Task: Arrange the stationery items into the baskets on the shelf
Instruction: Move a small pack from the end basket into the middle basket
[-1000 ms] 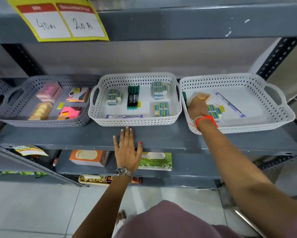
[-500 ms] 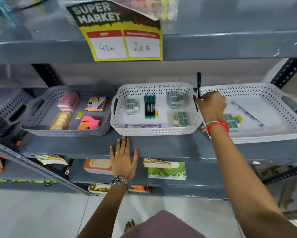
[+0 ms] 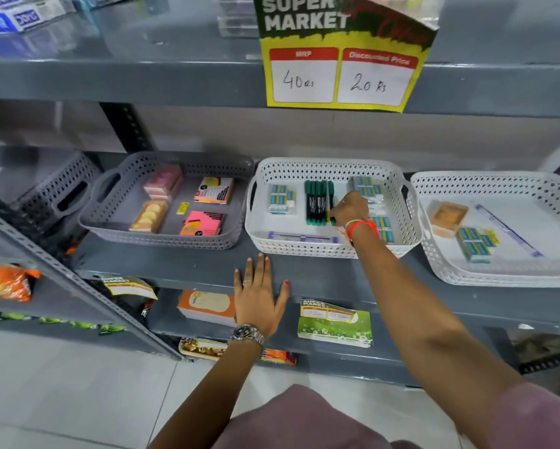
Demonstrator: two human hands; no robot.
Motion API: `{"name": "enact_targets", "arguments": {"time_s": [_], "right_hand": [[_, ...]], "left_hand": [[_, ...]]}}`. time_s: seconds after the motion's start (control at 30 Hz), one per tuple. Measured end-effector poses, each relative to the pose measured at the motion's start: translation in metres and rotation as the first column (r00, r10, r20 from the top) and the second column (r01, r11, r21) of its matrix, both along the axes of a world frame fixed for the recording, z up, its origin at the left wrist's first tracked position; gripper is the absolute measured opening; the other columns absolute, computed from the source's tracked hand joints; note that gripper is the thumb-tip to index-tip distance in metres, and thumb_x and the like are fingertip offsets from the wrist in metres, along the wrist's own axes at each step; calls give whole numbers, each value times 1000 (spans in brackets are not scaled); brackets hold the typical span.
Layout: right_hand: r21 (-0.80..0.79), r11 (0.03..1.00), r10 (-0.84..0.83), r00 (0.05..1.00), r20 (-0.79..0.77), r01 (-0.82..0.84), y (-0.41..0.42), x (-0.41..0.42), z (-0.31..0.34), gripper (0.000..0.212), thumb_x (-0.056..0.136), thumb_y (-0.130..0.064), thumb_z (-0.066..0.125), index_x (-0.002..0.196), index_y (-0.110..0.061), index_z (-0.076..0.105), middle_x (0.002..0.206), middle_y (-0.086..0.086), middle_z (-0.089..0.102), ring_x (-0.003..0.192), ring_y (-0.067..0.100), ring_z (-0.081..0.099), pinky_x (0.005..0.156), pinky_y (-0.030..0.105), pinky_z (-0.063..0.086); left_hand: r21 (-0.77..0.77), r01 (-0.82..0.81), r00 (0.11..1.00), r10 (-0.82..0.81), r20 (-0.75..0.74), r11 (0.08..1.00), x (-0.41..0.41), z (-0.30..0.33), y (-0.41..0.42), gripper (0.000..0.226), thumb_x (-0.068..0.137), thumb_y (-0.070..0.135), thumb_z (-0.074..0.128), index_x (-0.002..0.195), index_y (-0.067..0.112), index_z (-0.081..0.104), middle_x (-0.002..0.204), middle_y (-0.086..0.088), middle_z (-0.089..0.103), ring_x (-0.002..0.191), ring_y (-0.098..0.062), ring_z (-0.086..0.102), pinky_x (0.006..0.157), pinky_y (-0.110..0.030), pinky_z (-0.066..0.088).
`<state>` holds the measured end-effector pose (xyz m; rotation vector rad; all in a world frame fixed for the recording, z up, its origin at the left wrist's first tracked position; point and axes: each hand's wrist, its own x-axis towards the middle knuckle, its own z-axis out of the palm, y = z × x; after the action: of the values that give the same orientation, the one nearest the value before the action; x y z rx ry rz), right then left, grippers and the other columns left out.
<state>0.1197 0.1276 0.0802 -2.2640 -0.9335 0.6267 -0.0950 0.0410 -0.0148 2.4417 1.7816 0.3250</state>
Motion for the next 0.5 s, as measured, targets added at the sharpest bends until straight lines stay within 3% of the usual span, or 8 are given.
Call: {"name": "enact_targets", "arguments": {"time_s": [0.03,0.1,0.17,0.33,0.5], "right_hand": [[-15,1000,8,1000,23,-8,2,-2,-1,8,81,4,61,82,-3,57,111,25,67,111,34,64,89,35,53],[-65,998,23,996,83,-18,9,-4,-7,25,83,3,62,108,4,61,122,24,63,113,35,62,91,35,51],[-72,997,41,993,114,-33,10,-5,-10,34,84,1,63,117,5,57,125,24,60,114,35,61,91,34,51],[-67,996,72,985,156,-62,10,-3,-8,28,89,-7,61,114,6,59,120,24,63,110,35,63,87,35,53],[148,989,-43,955,294,-1,-13,21,17,24,91,-3,49,106,4,66,112,26,68,106,34,65,89,35,52]], "left_hand": [[0,1,1000,-1,-1,1000,0,-1,0,80,83,58,5,147,13,22,155,-4,24,144,-24,16,116,-44,2],[-10,2,1000,-2,1,1000,0,-2,1,80,83,58,4,147,13,21,155,-4,23,144,-24,15,116,-44,1],[-1,7,1000,-7,8,1000,0,-1,1,79,84,58,6,146,12,23,154,-5,25,143,-25,17,116,-45,3],[-14,7,1000,-7,2,1000,-1,-2,1,77,86,57,9,146,13,24,154,-5,26,143,-25,19,116,-45,2],[-13,-13,1000,13,12,1000,2,-1,1,72,86,54,18,141,10,35,148,-8,38,138,-28,31,114,-49,14]]}}
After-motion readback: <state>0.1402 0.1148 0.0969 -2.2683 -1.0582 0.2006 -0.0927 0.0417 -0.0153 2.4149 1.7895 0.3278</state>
